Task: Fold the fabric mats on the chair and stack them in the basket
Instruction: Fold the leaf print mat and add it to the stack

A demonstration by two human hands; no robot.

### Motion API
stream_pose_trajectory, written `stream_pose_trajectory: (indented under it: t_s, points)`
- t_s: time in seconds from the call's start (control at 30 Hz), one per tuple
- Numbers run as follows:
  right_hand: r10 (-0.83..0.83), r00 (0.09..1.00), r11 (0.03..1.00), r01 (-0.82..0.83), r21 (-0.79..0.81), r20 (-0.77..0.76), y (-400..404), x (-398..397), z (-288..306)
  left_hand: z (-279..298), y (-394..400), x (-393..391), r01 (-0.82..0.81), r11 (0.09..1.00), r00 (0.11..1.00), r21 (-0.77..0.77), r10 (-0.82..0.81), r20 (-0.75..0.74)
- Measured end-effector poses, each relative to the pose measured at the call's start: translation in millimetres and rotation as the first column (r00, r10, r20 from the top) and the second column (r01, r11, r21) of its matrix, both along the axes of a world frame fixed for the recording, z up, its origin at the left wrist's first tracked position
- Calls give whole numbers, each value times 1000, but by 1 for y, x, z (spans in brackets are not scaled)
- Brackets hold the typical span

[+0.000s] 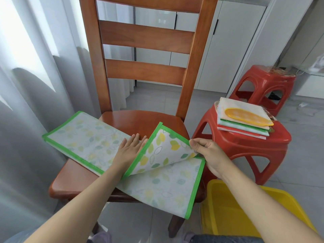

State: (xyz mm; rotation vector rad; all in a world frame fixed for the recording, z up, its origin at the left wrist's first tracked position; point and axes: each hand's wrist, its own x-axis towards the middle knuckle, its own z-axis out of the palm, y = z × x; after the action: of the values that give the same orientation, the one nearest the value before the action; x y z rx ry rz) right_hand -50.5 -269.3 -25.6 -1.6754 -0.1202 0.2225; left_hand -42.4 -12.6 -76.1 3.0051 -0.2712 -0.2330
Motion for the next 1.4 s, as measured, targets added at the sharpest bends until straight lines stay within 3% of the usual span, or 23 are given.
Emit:
stream_pose_trajectory:
  t_s: [0.07,0.17,0.3,0.43,0.63,0.8,0.87,0.97,1.03,1.2,1.3,1.4]
  points:
    - [68,997,996,-67,-58,22,-6,0,-2,-2,-1,-4,-19,995,999,-100,22,34]
    - [219,975,940,-204,-274,25,-19,-6,0,0,-6,-6,-107,946,993,-307,118,15]
    - [310,949,811,-298,-503,-63,-34,-14,-2,3,-8,-7,-108,951,994,-290,113,3]
    - [332,943,732,-272,-625,-22,-37,-21,-11,3,-9,-9,-93,969,995,-230,99,16]
    - [230,966,728,-92,-679,116,-27,-29,-19,-1,-11,-9,-201,953,976,-225,215,39]
    - [345,938,561,-178,-808,33,-18,-24,-27,-1,-17,-14,-338,918,932,-210,357,61]
    - [387,922,518,-232,-823,-16,-15,-21,-29,0,-17,-17,-281,929,945,-240,312,99]
    - [401,915,449,-234,-862,-40,-11,-17,-28,2,-22,-27,11,959,995,-283,16,95]
    - [385,923,446,-203,-872,-18,-9,-13,-26,2,-29,-36,131,959,991,-253,-121,56]
    - [362,929,447,-246,-860,-77,-3,0,-17,-2,-46,-44,248,966,968,-72,-246,41]
    - [312,938,518,-300,-801,-150,-1,11,-8,-4,-48,-41,238,971,971,1,-238,39]
    - [181,982,620,-154,-769,-50,9,19,-10,-3,-51,-42,222,975,975,24,-222,30]
